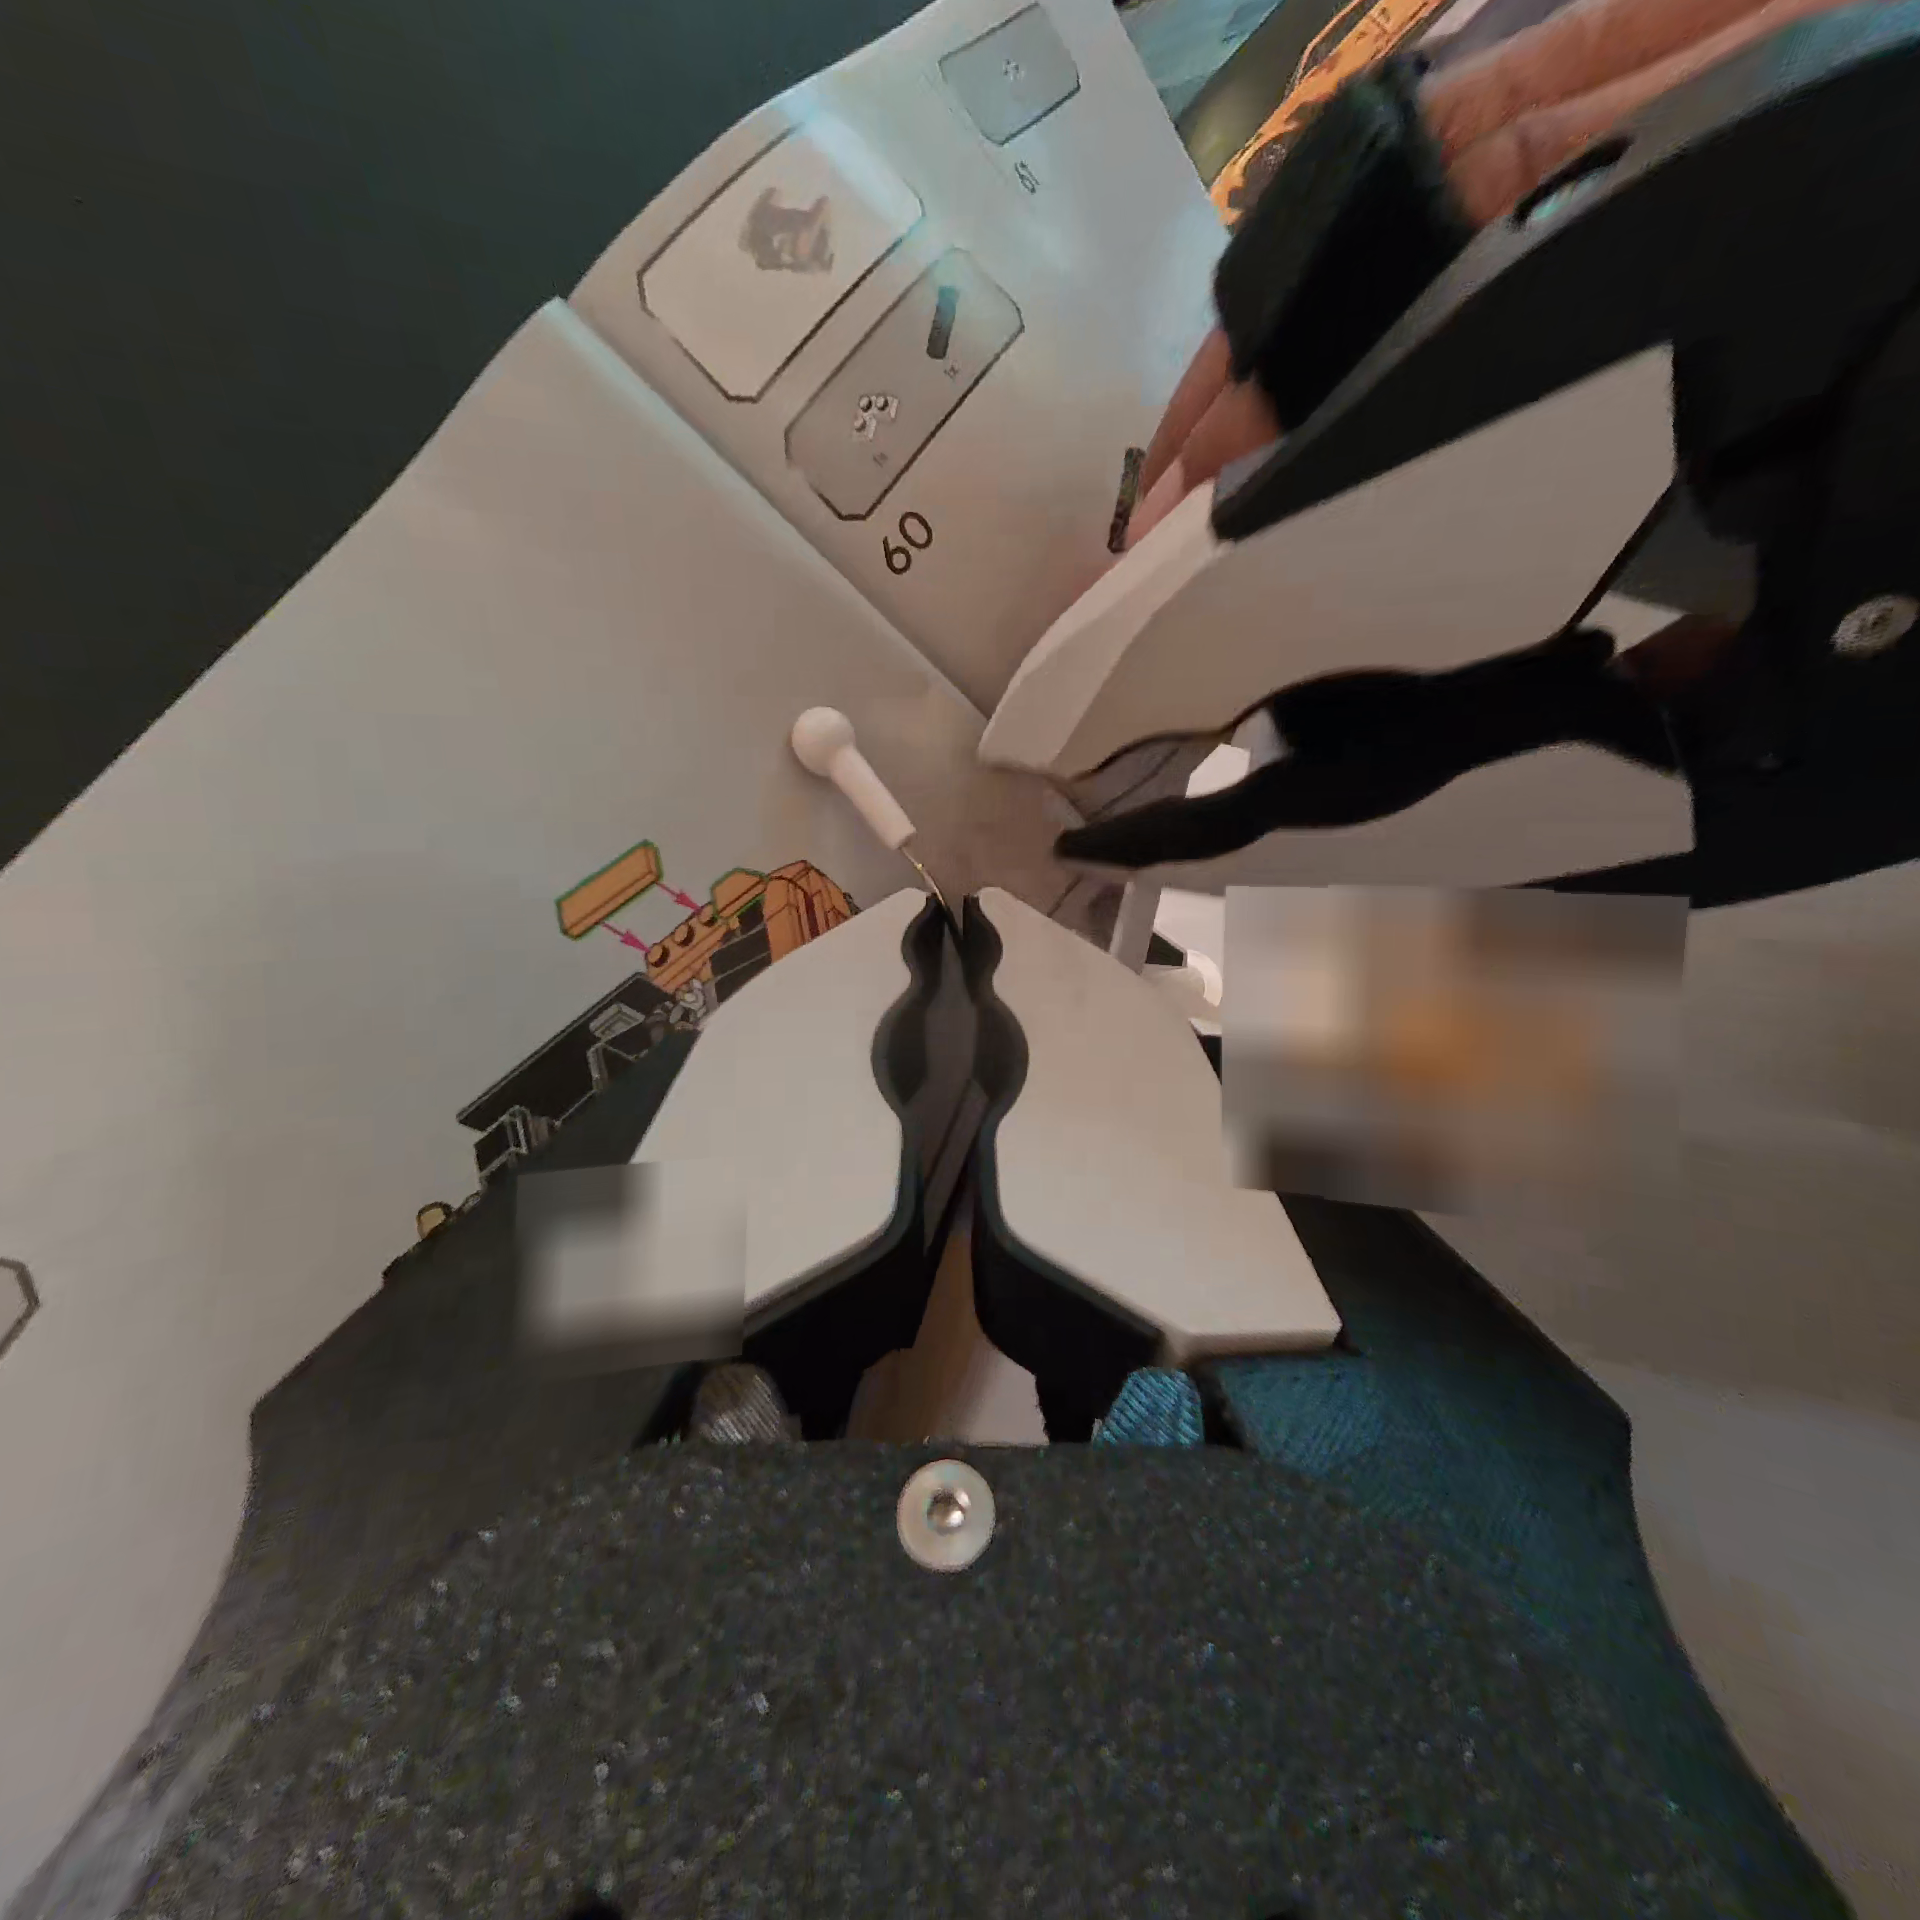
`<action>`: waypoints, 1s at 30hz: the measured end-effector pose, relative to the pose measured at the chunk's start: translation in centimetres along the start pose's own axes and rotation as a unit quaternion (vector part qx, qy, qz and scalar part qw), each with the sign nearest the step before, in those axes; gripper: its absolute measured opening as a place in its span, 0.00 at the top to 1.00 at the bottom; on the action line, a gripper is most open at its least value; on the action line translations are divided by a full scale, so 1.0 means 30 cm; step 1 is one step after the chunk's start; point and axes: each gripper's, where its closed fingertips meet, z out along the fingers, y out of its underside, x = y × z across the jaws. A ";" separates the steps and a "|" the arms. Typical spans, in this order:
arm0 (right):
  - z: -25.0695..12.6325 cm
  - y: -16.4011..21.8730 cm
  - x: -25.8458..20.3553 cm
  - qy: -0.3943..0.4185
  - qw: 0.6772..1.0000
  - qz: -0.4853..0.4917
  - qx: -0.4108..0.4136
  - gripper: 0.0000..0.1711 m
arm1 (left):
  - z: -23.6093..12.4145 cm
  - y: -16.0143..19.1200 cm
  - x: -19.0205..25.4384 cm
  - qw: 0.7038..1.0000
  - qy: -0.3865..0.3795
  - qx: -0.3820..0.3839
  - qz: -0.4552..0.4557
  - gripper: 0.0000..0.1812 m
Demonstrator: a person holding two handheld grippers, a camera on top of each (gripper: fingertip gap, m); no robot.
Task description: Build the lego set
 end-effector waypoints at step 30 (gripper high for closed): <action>-0.129 0.461 0.083 -0.023 0.954 0.298 -0.035 0.74 | 0.010 0.037 -0.004 0.997 -0.047 -0.011 -0.059 0.99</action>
